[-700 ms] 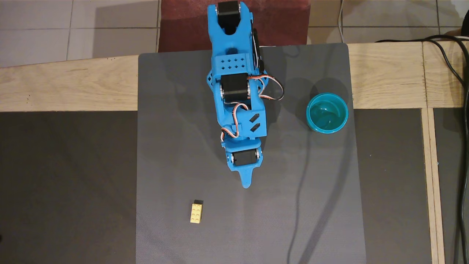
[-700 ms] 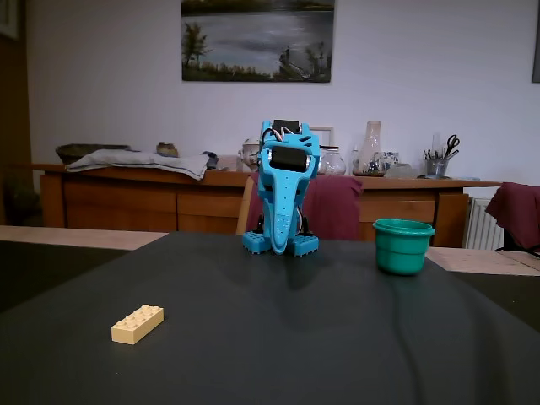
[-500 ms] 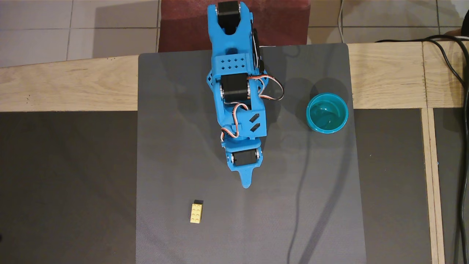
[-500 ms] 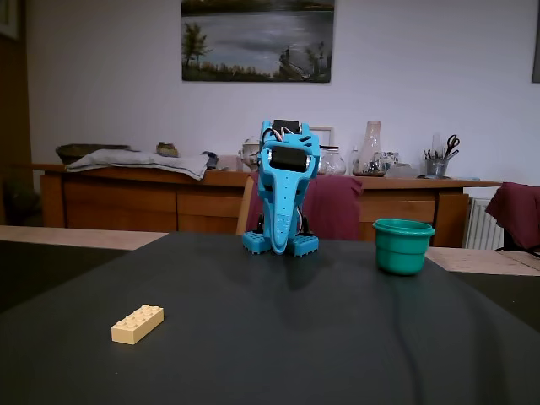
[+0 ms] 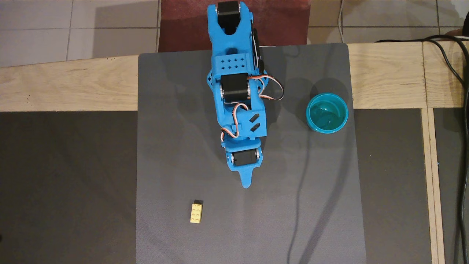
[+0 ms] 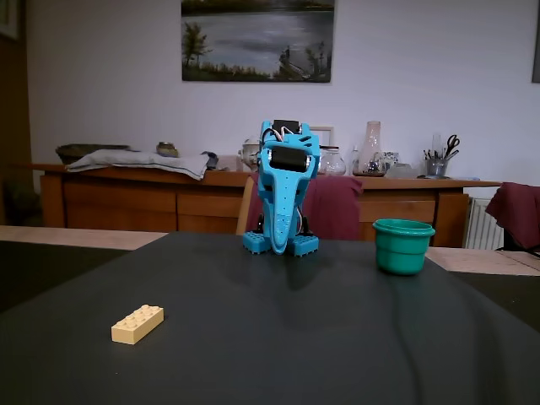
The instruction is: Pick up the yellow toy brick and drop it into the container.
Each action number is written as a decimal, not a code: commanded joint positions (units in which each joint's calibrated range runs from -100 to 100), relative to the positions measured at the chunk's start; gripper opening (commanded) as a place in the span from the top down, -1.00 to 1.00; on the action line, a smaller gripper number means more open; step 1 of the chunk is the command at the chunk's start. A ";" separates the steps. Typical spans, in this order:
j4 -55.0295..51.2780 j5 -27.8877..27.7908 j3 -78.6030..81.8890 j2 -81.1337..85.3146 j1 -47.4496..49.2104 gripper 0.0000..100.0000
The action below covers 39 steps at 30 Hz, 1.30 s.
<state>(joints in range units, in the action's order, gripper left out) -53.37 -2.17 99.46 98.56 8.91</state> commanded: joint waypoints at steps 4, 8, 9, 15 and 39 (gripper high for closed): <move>-0.34 -0.24 0.18 0.35 -0.28 1.00; -0.34 -0.24 0.18 0.35 -0.28 1.00; -0.34 -0.24 0.18 0.35 -0.28 1.00; -0.34 -0.24 0.18 0.35 -0.28 1.00; -6.21 1.49 -13.54 -3.45 4.36 1.00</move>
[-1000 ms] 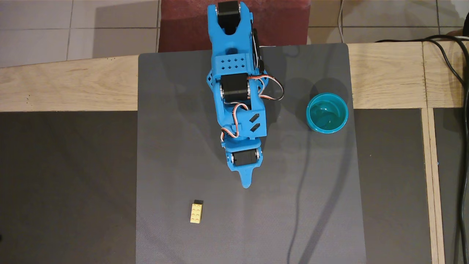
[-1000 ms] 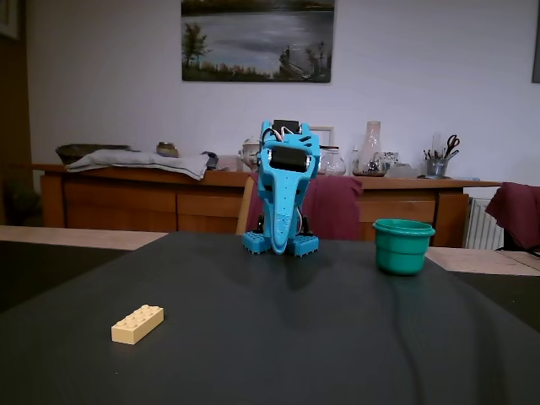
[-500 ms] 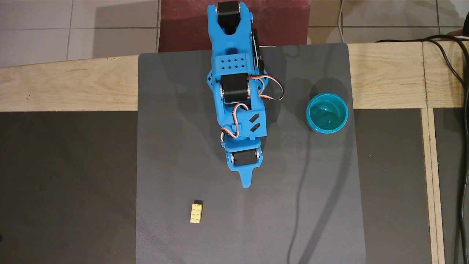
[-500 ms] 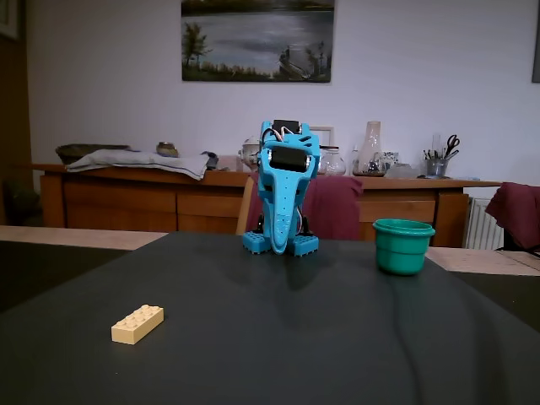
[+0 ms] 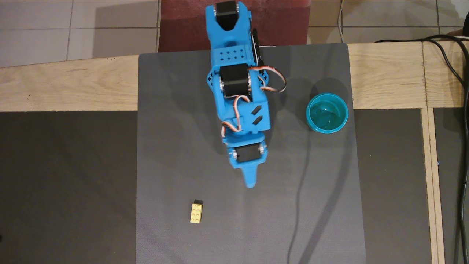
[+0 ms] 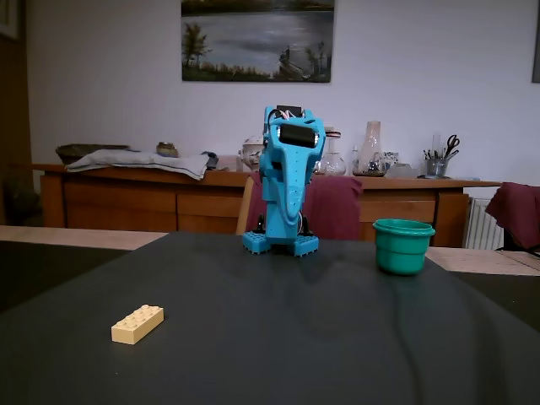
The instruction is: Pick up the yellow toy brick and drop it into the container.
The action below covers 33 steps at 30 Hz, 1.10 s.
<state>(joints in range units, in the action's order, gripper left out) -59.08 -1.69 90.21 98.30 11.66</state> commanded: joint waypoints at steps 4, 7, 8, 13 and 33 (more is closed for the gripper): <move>-0.04 3.16 -14.67 -18.54 3.78 1.00; 0.13 3.78 -25.59 -32.11 3.78 1.00; 0.84 3.57 -29.47 -36.50 3.47 1.00; 5.91 -0.87 -43.64 -54.03 0.22 1.00; 5.64 -42.69 -50.68 -69.38 -17.65 1.00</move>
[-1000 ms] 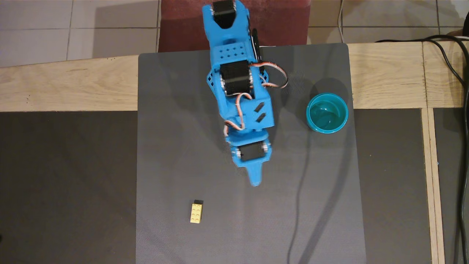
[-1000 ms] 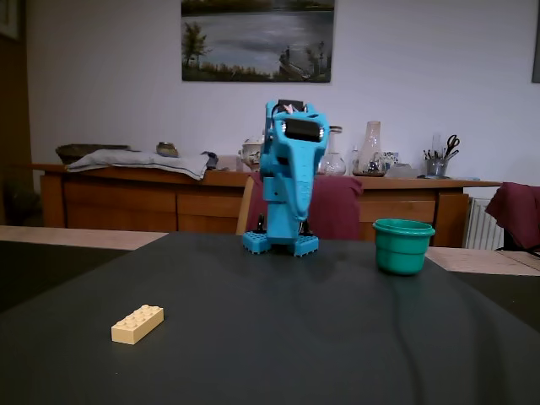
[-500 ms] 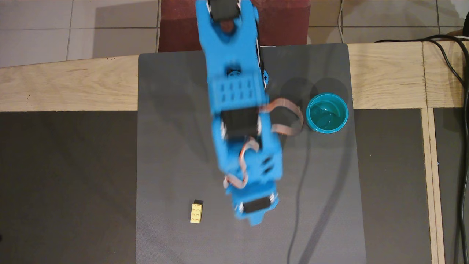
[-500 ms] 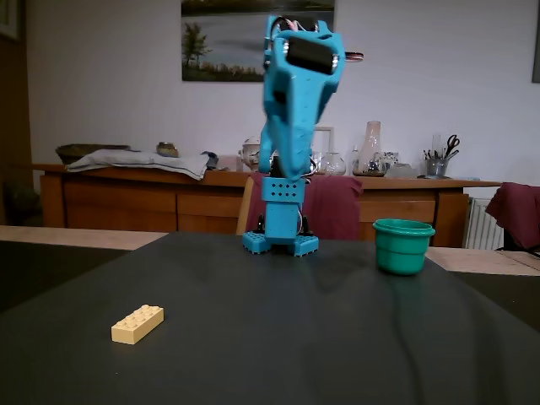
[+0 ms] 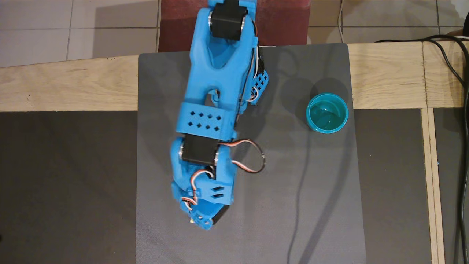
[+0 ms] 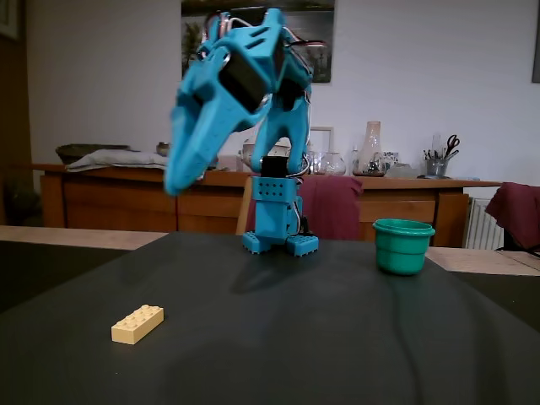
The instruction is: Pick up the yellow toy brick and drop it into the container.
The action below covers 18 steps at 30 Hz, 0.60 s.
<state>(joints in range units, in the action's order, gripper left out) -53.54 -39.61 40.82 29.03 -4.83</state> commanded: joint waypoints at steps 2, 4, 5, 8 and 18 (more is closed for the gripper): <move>0.54 -6.13 1.05 0.74 -1.40 1.00; 0.54 -7.75 3.67 0.57 -0.94 1.00; 0.54 -8.80 5.11 0.74 -0.94 1.00; 0.54 -11.88 9.09 0.40 -0.94 1.00; 12.89 -12.67 16.94 -0.27 -0.01 0.99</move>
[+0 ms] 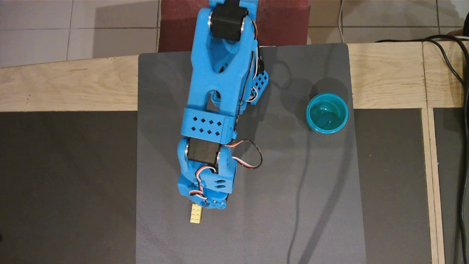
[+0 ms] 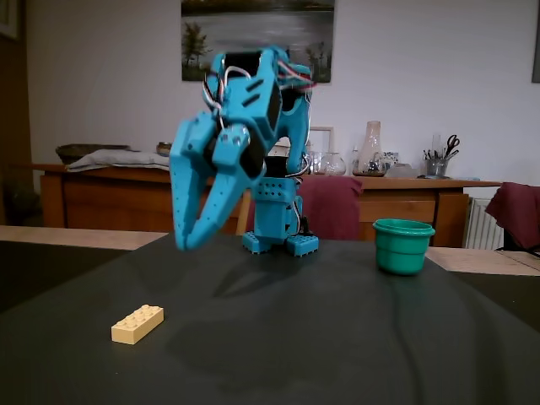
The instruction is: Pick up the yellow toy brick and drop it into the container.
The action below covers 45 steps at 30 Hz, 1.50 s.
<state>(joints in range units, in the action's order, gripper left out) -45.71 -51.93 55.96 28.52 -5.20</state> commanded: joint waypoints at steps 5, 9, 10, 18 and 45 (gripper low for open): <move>10.93 -0.45 3.97 0.24 -0.10 0.71; 11.01 -3.01 4.15 0.24 -0.41 0.53; 11.01 -3.53 4.15 0.24 -0.49 0.51; 11.73 -6.67 4.15 0.15 -4.05 0.52; 35.36 -11.32 3.16 -23.04 -9.62 0.52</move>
<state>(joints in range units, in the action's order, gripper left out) -11.57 -62.56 60.31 6.08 -13.96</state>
